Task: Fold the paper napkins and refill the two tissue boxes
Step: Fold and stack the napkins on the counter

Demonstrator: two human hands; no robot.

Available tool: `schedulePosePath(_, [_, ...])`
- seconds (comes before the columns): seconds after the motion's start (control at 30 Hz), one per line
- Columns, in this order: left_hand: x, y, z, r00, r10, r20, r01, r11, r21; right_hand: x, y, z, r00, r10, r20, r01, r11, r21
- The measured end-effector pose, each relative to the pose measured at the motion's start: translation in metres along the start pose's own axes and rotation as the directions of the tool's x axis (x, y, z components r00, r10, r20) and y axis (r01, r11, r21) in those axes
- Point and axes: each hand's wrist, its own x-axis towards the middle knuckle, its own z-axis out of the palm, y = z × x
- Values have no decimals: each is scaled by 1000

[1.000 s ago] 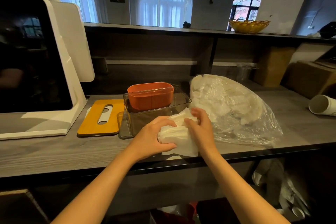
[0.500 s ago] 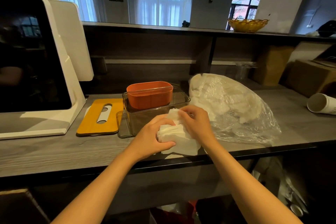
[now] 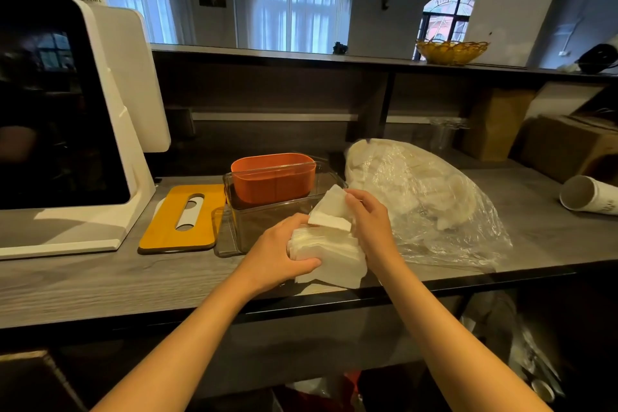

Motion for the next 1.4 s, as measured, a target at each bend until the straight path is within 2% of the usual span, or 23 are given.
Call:
schedulePosePath(0.13, [-1, 1, 0, 1000, -26, -10, 26, 999, -28, -3, -1, -1, 991, -20, 133, 24, 999, -33])
schedulePosePath(0.3, [-2, -2, 1, 1000, 25, -14, -25, 999, 24, -3, -3, -3, 987, -18, 161, 32, 996, -87])
schedulePosePath(0.5, [0, -3, 2, 1000, 15, -15, -14, 999, 38, -2, -8, -8, 959, 42, 279, 14, 980, -196])
schedulePosePath(0.6, [-2, -2, 2, 1000, 2, -21, -1, 999, 37, -1, -12, -8, 971, 19, 240, 37, 973, -229])
schedulePosePath(0.73, [-4, 1, 3, 999, -41, -21, 41, 999, 14, 4, -26, -5, 997, -18, 72, 27, 990, -137])
schedulePosePath(0.87, [-2, 4, 5, 992, -113, -51, 108, 991, -83, 12, -51, -17, 989, -124, -76, 118, 990, -74])
schedulePosePath(0.97, [3, 7, 2, 989, -137, -57, 129, 984, -125, 4, -77, -29, 976, -154, -155, 159, 987, 22])
schedulePosePath(1.03, [8, 10, -1, 983, -167, -77, 153, 976, -155, -10, -94, -34, 976, -161, -143, 173, 982, 75])
schedulePosePath(1.13, [14, 18, -3, 966, -246, -75, 217, 936, -279, -38, -104, -37, 995, -95, 1, 92, 964, 251])
schedulePosePath(1.2, [17, 21, -2, 951, -305, -56, 267, 896, -356, -52, -92, -30, 999, -26, 42, 13, 961, 278])
schedulePosePath(1.3, [18, 26, 1, 913, -407, -10, 349, 796, -495, -59, -51, -8, 995, 95, -39, -88, 987, 134])
schedulePosePath(1.4, [15, 30, 2, 870, -491, 48, 429, 703, -567, -58, -20, 8, 977, 176, -122, -163, 980, 112])
